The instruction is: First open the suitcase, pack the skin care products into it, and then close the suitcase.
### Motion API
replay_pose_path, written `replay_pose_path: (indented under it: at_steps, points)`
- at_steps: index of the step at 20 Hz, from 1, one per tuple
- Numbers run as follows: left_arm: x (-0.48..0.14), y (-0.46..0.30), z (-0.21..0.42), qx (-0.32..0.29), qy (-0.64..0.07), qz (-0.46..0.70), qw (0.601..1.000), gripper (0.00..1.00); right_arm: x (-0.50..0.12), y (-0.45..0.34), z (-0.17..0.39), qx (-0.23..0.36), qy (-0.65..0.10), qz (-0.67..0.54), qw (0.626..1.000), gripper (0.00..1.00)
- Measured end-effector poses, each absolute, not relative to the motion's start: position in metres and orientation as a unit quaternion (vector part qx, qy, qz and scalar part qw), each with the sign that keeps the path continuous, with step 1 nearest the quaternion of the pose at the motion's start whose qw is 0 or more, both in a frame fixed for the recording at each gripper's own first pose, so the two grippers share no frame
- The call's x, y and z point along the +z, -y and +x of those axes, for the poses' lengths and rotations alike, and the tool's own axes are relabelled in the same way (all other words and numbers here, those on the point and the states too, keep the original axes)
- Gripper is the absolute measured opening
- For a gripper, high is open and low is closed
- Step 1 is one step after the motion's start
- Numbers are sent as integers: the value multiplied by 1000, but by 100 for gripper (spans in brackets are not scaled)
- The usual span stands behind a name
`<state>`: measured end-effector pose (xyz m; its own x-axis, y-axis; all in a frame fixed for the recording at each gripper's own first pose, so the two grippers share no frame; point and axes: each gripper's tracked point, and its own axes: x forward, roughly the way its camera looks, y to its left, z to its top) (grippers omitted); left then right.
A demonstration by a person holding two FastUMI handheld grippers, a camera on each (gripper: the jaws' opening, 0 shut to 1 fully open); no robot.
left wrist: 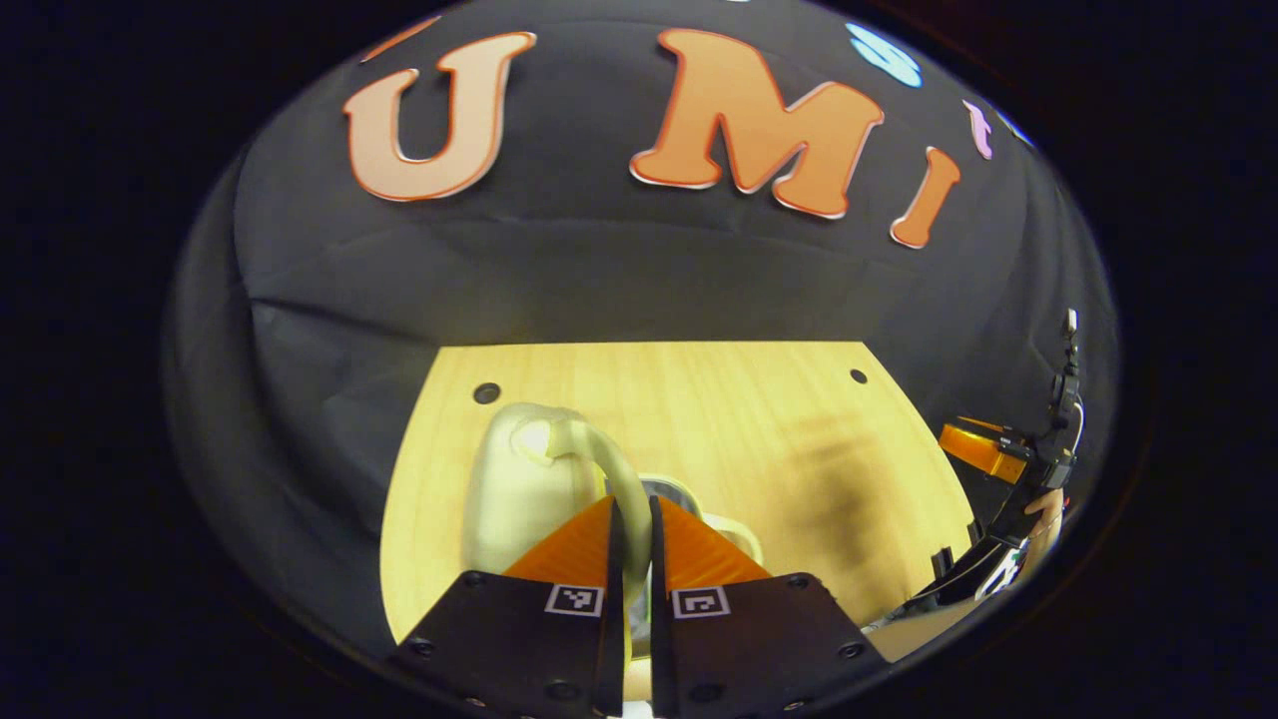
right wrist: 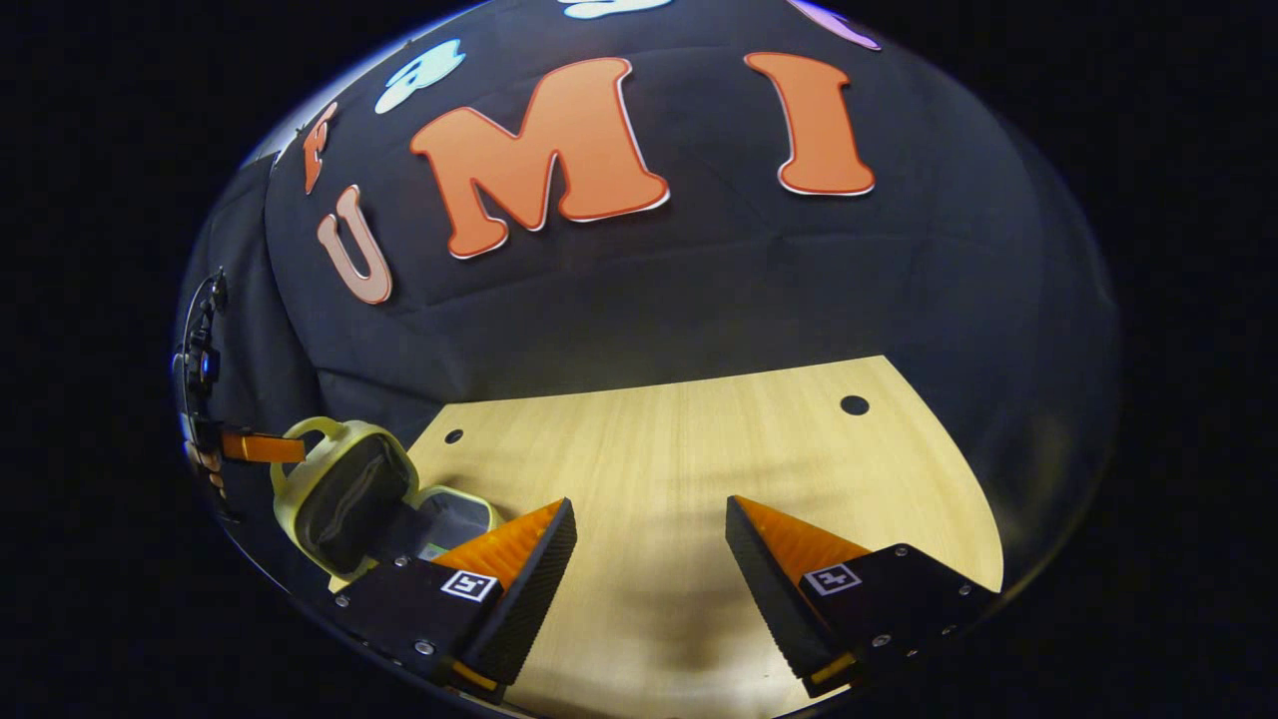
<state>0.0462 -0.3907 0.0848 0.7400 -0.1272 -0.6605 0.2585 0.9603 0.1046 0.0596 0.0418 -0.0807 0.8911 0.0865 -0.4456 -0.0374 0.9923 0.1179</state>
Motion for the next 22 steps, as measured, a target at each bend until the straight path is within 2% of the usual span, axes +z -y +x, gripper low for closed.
replay_pose_path:
  at_steps: [8, 22]
  points:
    - [-1, 470, 38, -144, -413, 81, 896, 11, -98, 16, 46, 10, -255, 63, 965, 96]
    - [-130, 502, 37, -118, -493, 103, 856, 11, -135, 41, 14, 11, -301, 60, 952, 96]
